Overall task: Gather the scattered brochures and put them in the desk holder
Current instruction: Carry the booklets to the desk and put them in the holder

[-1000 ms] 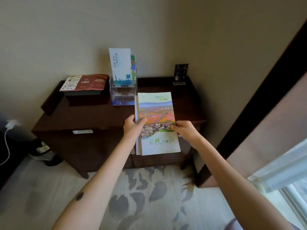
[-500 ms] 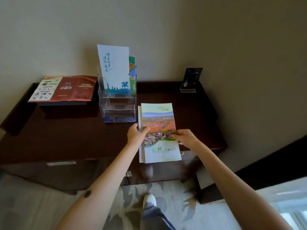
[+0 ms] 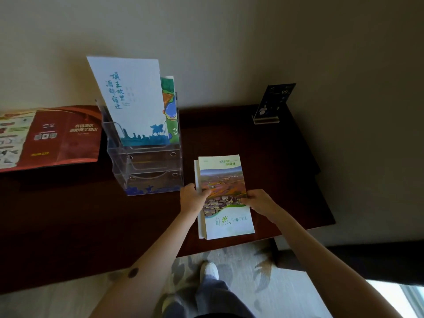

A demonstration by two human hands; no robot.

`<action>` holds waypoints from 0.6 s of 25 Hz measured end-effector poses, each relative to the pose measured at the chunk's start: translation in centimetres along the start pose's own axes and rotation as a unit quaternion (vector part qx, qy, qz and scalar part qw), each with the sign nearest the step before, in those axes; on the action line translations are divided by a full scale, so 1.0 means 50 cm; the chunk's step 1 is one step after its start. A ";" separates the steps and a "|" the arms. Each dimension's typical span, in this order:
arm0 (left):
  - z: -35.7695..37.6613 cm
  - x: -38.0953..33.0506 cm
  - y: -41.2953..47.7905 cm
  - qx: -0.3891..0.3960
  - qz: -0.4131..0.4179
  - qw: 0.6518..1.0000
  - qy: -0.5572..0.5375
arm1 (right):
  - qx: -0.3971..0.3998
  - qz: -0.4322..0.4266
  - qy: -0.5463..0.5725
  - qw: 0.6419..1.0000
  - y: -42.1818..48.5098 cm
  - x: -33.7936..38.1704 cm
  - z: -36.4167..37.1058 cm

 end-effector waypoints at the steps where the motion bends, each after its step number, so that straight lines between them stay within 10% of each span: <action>1: 0.006 0.005 0.010 0.007 -0.006 1.000 0.015 | -0.003 0.010 -0.005 1.000 0.001 -0.004 0.000; 15: 0.026 -0.012 0.003 -0.005 0.039 0.993 0.115 | -0.034 0.032 -0.054 0.997 0.001 0.002 -0.011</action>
Point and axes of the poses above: each hand's wrist, its own y-axis towards the middle knuckle, its own z-axis out of the palm, x = y × z, the point moved 2 cm from there along y, towards the middle knuckle, and after that the axes turned 3 degrees about -y, right-handed, at the moved point
